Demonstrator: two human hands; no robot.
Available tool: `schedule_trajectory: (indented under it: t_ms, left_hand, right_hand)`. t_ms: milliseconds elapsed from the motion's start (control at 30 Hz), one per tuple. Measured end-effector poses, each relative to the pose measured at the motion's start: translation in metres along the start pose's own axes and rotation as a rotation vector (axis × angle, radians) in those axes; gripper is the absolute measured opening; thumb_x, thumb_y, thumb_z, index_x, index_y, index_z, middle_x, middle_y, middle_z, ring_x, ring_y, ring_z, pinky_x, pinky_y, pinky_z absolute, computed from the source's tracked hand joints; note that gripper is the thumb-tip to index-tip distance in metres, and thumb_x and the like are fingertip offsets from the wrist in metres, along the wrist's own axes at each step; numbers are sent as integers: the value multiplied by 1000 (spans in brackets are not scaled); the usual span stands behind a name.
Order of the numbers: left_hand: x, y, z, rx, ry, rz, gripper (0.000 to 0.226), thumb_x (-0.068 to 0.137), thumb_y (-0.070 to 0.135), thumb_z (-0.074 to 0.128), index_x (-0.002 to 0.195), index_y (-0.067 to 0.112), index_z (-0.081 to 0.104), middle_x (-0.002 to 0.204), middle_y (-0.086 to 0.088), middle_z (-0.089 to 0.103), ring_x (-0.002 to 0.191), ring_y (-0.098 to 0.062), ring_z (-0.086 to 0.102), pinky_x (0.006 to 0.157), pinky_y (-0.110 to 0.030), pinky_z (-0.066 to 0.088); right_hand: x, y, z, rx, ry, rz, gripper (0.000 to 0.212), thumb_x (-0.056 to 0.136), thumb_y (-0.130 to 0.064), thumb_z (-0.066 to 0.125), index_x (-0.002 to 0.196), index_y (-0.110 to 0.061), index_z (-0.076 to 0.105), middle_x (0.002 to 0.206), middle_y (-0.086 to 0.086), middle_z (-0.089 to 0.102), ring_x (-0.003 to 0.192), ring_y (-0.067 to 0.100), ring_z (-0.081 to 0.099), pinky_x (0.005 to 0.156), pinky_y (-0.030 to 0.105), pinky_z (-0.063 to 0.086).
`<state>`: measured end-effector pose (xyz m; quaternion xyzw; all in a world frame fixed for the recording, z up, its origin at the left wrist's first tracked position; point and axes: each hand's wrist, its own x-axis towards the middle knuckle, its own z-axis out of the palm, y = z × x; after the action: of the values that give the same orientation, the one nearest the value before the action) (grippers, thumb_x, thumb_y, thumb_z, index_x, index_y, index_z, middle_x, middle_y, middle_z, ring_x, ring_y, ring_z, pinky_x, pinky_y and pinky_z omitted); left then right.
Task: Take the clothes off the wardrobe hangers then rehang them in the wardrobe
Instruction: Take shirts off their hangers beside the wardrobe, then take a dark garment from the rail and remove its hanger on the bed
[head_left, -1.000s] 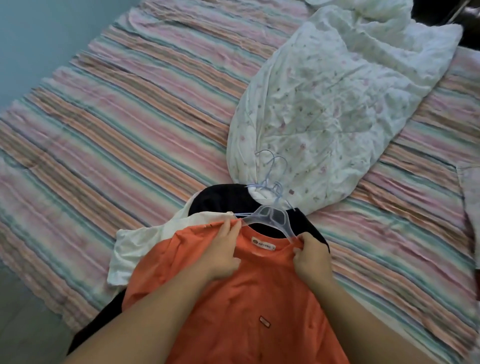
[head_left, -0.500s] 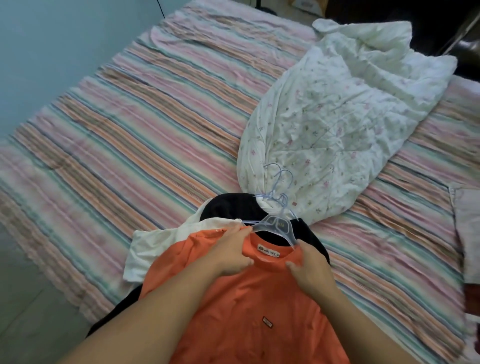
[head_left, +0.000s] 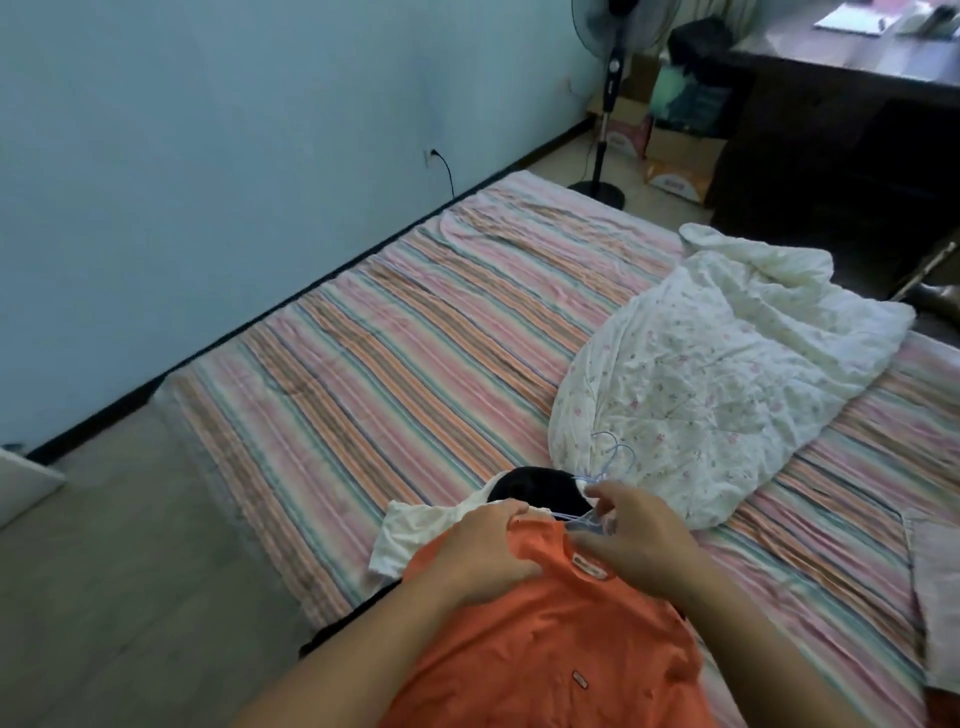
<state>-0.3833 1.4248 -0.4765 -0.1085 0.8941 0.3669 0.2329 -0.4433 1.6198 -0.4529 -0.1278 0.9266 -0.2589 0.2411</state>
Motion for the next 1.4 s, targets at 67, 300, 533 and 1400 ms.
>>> schedule_trajectory:
  t_ms: [67, 300, 533, 1400]
  left_hand:
    - [-38, 3, -26, 23, 38, -10, 87, 58, 50, 68, 141, 36, 45, 129, 5, 59, 112, -15, 59, 96, -31, 49]
    - [-171, -2, -134, 160, 256, -7, 90, 64, 51, 72, 146, 36, 38, 143, 5, 50, 126, -16, 51, 99, -37, 48]
    - [-342, -49, -215, 452, 353, -79, 90, 70, 61, 70, 147, 30, 36, 146, 1, 47, 129, -22, 49, 102, -40, 46]
    - [-869, -156, -136, -198, 963, -753, 45, 82, 48, 73, 123, 37, 58, 97, 26, 54, 89, 6, 54, 69, -14, 45]
  right_hand:
    - [-19, -40, -18, -15, -6, -68, 67, 79, -52, 72, 138, -25, 54, 121, -8, 62, 98, 7, 59, 78, 22, 42]
    - [-105, -173, -42, -125, 34, -311, 77, 74, -58, 71, 141, -29, 47, 126, -11, 60, 105, 5, 56, 87, 24, 47]
    - [-199, -300, -22, -334, -34, -534, 78, 76, -61, 71, 143, -32, 44, 142, -9, 52, 124, 11, 51, 100, 30, 44]
    - [-511, -634, 179, -674, -511, -1702, 63, 81, -58, 70, 137, -48, 42, 134, -22, 50, 115, -1, 48, 97, 21, 43]
